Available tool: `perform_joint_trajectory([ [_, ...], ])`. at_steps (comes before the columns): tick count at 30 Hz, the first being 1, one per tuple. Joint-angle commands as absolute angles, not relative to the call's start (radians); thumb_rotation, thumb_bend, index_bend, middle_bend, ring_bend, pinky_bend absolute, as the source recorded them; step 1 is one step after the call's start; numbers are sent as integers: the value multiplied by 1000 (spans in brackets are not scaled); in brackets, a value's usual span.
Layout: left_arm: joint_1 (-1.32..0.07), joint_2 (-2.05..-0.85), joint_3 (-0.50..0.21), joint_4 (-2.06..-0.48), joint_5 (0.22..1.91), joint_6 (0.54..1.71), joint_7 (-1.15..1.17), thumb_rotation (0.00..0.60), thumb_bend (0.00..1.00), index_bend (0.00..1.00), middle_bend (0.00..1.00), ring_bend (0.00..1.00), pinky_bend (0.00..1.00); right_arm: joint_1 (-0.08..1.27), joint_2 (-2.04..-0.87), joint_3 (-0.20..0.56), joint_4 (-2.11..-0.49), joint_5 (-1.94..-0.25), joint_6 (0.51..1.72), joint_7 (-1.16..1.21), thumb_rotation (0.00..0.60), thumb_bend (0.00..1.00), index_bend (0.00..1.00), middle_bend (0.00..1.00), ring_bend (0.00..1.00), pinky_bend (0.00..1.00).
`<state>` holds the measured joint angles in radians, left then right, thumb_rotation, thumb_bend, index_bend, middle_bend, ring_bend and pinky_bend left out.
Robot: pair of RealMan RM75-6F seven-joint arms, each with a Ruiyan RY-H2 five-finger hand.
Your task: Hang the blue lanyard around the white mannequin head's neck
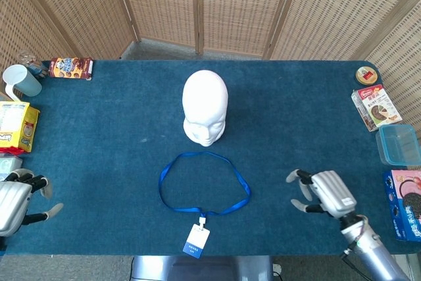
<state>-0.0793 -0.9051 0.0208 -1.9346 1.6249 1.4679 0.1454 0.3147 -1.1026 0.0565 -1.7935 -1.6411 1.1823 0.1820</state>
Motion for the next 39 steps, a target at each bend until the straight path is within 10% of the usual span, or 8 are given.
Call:
perform_joint_trajectory([
  [1,-85,-903,18,-1939,1622,1460,150,503,177,634,597,502,302,354,-1159,61,-1749,-1651,1136,135,600,257,392,843,964,908],
  [39,-124,-915,12,-1968,1582,1397,227,501,178,634,597,502,302,616,-1466,14,-1407,-1693,936,11,600,337,471,1000,1000,1000],
])
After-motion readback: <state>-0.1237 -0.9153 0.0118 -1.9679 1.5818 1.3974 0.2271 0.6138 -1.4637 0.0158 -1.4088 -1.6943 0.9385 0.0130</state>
